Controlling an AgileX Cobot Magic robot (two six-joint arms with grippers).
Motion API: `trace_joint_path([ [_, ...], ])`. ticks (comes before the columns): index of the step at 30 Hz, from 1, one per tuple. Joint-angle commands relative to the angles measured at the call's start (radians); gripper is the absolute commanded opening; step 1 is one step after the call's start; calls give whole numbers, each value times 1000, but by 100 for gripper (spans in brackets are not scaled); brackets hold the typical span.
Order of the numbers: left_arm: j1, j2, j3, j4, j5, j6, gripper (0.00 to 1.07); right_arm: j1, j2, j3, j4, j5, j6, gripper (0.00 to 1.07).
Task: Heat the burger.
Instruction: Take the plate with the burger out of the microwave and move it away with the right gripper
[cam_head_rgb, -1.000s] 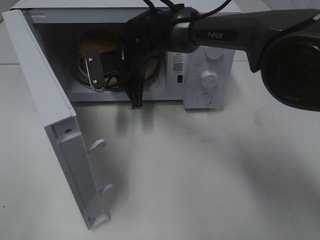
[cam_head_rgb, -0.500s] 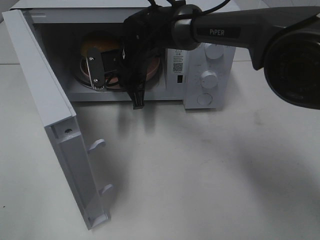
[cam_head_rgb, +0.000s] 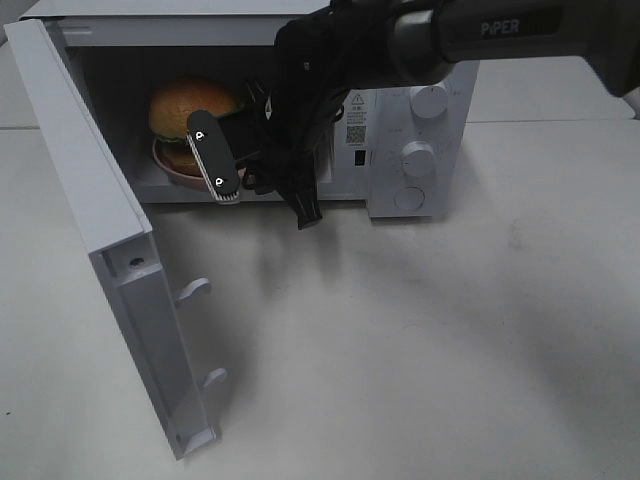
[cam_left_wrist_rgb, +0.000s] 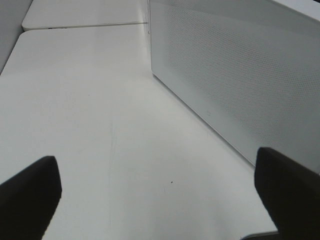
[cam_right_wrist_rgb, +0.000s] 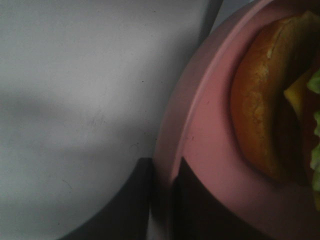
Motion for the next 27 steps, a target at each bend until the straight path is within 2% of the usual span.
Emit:
trace_joint_path([
  [1, 3, -23, 3, 0, -8, -8, 100, -8, -75, 60, 33, -127, -56, 0],
  [11, 3, -23, 3, 0, -8, -8, 100, -11, -183, 243, 155, -215, -256, 0],
  [27, 3, -23, 3, 0, -8, -8, 100, -11, -326, 410, 279, -216, -397, 0],
])
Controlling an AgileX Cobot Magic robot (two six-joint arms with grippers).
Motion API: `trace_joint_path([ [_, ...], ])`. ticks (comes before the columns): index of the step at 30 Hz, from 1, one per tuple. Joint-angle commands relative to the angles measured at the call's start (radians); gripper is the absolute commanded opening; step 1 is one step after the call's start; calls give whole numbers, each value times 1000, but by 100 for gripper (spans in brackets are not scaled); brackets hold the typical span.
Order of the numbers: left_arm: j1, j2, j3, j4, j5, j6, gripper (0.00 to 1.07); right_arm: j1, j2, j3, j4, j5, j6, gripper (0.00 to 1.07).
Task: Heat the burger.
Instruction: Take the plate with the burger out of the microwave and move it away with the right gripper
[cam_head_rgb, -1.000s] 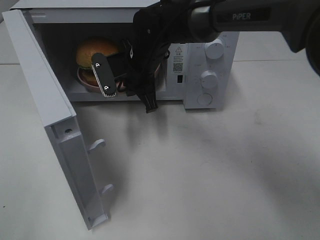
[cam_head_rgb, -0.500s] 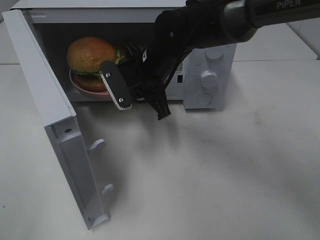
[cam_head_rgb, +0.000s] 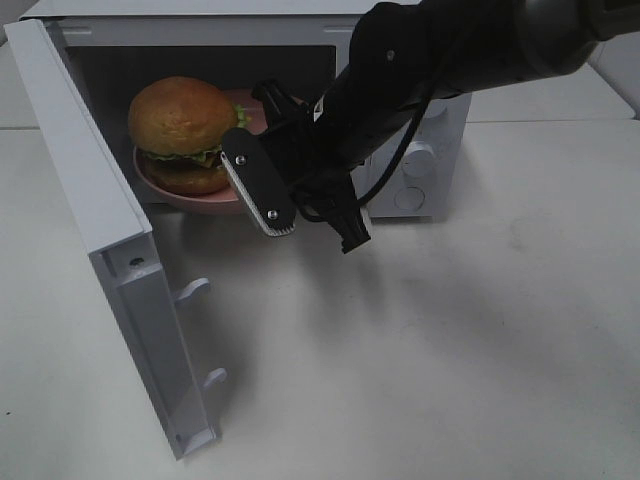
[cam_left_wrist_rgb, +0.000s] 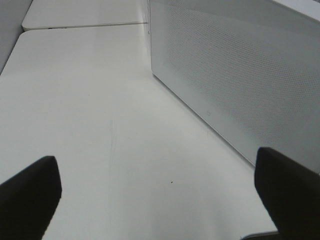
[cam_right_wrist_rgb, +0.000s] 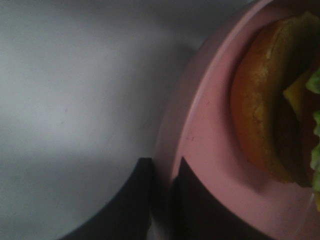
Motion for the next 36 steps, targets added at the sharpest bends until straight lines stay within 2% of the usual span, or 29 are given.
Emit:
trace_joint_path([
  [1, 3, -23, 3, 0, -8, -8, 100, -4, -48, 22, 22, -58, -24, 0],
  [6, 3, -23, 3, 0, -8, -8, 100, -4, -99, 88, 22, -79, -24, 0],
  [8, 3, -23, 3, 0, -8, -8, 100, -4, -146, 145, 22, -86, -24, 0],
  [14, 3, -23, 3, 0, -8, -8, 100, -4, -191, 210, 20, -93, -24, 0],
  [22, 3, -23, 3, 0, -8, -8, 100, -4, -323, 379, 20, -136, -20, 0],
  [25, 3, -23, 3, 0, -8, -8, 100, -4, -335, 394, 20, -144, -18, 0],
  [27, 3, -23, 3, 0, -8, -8, 100, -4, -391, 458, 20, -154, -11, 0],
  [30, 3, -23, 3, 0, -8, -8, 100, -4, -403, 471, 20, -154, -11, 0],
  [32, 3, -23, 3, 0, -8, -8, 100, -4, -460, 529, 20, -154, -11, 0],
  [36, 3, -23, 3, 0, -8, -8, 100, -4, -500, 571, 20, -153, -7, 0],
])
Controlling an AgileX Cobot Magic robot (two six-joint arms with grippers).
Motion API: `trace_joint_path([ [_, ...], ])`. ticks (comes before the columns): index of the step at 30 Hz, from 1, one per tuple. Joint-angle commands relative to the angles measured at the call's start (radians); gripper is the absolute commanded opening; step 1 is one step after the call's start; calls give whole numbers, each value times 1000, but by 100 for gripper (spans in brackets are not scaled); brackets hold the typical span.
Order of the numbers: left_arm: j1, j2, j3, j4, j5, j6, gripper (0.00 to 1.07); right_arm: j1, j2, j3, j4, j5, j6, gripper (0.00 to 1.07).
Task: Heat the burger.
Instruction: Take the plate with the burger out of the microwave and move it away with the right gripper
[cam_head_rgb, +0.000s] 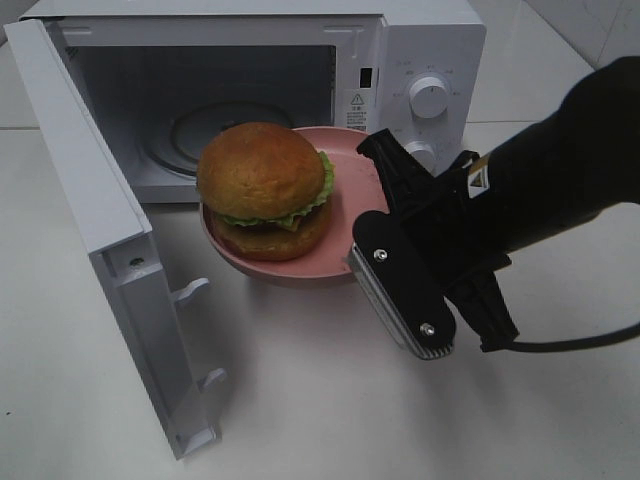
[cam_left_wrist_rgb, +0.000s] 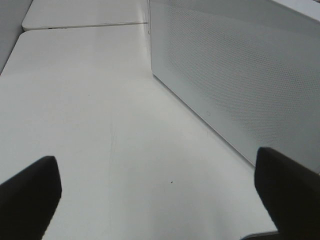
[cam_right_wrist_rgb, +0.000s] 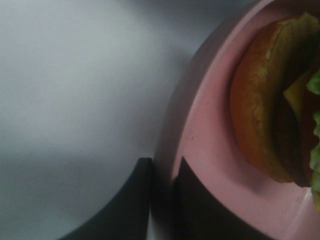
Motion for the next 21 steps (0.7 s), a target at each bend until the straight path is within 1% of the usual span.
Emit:
trace_joint_path([
  [1, 3, -23, 3, 0, -8, -8, 100, -4, -83, 53, 13, -63, 12, 0],
  [3, 3, -23, 3, 0, -8, -8, 100, -4, -99, 63, 13, -63, 12, 0],
  [4, 3, -23, 3, 0, -8, -8, 100, -4, -131, 90, 13, -63, 12, 0],
  [10, 3, -23, 3, 0, -8, -8, 100, -4, -204, 152, 11, -63, 39, 0],
  [11, 3, -23, 3, 0, -8, -8, 100, -4, -240, 179, 9, -63, 62, 0],
  [13, 3, -23, 3, 0, -8, -8, 100, -4, -253, 190, 9, -63, 65, 0],
  [14, 3, -23, 3, 0, -8, -8, 100, -4, -282, 217, 9, -62, 72, 0],
  [21, 3, -23, 3, 0, -8, -8, 100, -4, -371, 286, 6, -61, 105, 0],
])
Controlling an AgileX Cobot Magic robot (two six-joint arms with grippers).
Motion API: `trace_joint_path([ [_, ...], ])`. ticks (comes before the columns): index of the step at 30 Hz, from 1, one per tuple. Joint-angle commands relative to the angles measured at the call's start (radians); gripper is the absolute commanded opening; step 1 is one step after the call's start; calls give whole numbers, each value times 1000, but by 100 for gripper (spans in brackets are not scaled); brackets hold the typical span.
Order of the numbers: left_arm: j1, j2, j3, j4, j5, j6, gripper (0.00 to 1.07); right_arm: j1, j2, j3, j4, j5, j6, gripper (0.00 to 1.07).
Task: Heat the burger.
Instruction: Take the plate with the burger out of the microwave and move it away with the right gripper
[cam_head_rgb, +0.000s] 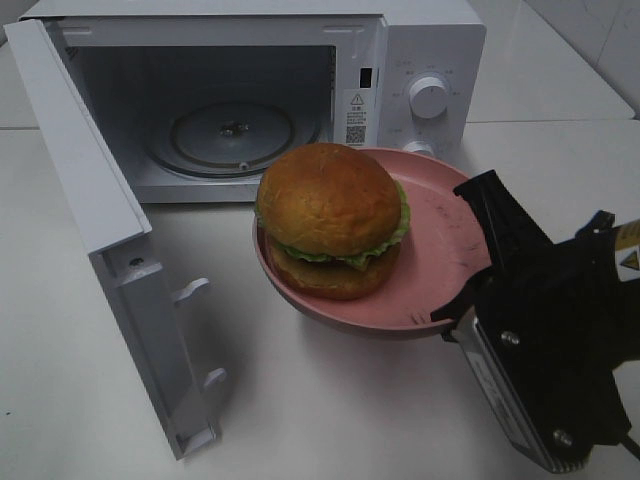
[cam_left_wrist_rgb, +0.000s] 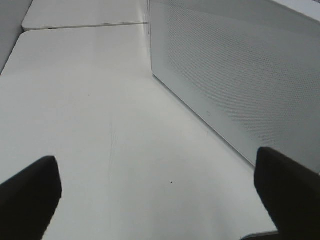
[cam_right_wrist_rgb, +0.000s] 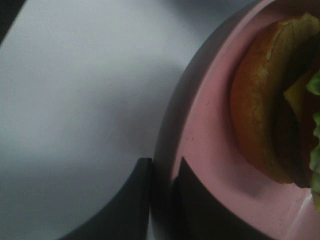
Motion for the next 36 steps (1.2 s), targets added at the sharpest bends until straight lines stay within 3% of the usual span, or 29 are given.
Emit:
trace_joint_path([
  [1, 3, -23, 3, 0, -8, -8, 100, -4, -75, 38, 4, -61, 34, 0],
  [13, 3, -23, 3, 0, -8, -8, 100, -4, -192, 100, -144, -23, 237, 0],
  [26, 3, -23, 3, 0, -8, -8, 100, -4, -202, 100, -581, 71, 841, 0],
  [36, 3, -23, 3, 0, -8, -8, 100, -4, -202, 100, -810, 208, 1219, 0],
])
